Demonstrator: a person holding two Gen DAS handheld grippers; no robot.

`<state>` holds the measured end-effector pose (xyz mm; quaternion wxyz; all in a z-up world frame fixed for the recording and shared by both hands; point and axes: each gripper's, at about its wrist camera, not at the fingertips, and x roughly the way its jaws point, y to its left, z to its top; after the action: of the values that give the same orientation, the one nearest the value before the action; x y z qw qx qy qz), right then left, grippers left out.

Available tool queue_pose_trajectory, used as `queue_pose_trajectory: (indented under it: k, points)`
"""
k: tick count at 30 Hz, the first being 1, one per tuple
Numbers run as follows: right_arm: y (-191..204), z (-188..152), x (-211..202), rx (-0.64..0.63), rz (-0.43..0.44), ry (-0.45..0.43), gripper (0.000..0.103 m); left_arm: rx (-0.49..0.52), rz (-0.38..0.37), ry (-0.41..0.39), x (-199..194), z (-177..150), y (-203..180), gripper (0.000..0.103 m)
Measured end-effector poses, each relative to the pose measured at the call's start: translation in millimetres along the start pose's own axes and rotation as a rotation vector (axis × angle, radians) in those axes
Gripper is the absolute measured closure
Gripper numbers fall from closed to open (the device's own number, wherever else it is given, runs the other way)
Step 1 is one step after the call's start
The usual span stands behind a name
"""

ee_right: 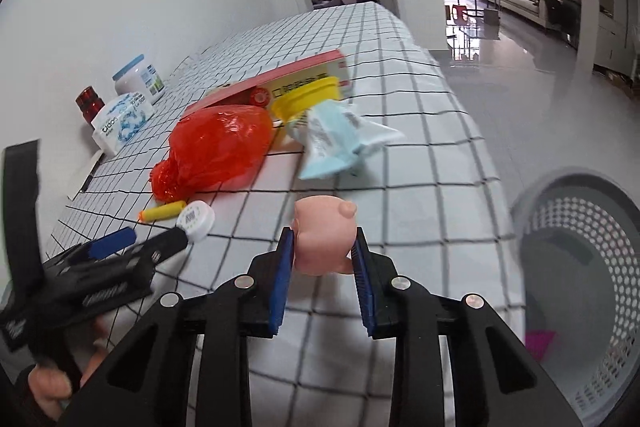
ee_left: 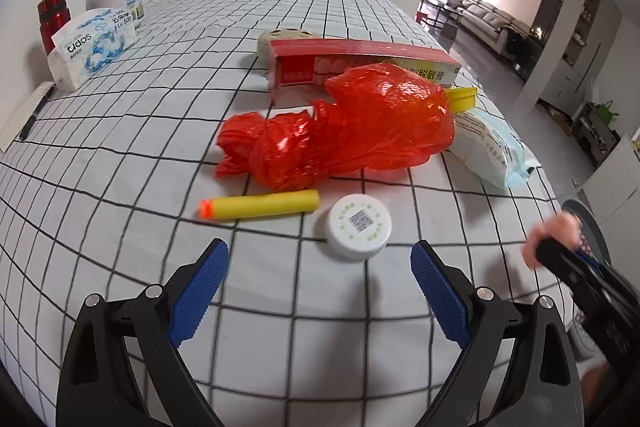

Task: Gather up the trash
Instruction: 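Grasp the pink toy pig with the right gripper while the left gripper grasps the white lid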

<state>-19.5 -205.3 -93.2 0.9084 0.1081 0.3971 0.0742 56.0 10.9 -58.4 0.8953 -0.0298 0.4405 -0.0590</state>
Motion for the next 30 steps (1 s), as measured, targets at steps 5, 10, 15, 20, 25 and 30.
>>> queue_pose_trajectory:
  k: [5, 10, 15, 20, 25, 30]
  points:
    - [-16.8, -10.5, -14.4, 0.034, 0.001, -0.015, 0.075, 0.006, 0.042, 0.022, 10.5, 5.1, -13.3, 0.012]
    - [-33.1, -15.3, -22.6, 0.068, -0.006, -0.026, 0.075, 0.013, 0.08, 0.046, 17.6, 7.1, -23.7, 0.019]
    - [-44.4, -17.6, -26.5, 0.088, -0.008, -0.032, 0.075, 0.05, 0.11, 0.044, 18.6, 4.6, -37.1, 0.039]
    - [-52.0, -19.9, -28.9, 0.101, -0.006, -0.035, 0.075, 0.084, 0.077, 0.039, 13.7, 2.5, -46.9, 0.065]
    - [-56.1, -21.5, -32.5, 0.111, -0.004, -0.041, 0.075, 0.118, 0.048, 0.028, 4.6, -4.5, -52.8, 0.065]
    - [-63.4, -24.6, -39.3, 0.122, -0.006, -0.053, 0.075, 0.151, 0.027, -0.005, -15.6, -7.3, -61.9, 0.065]
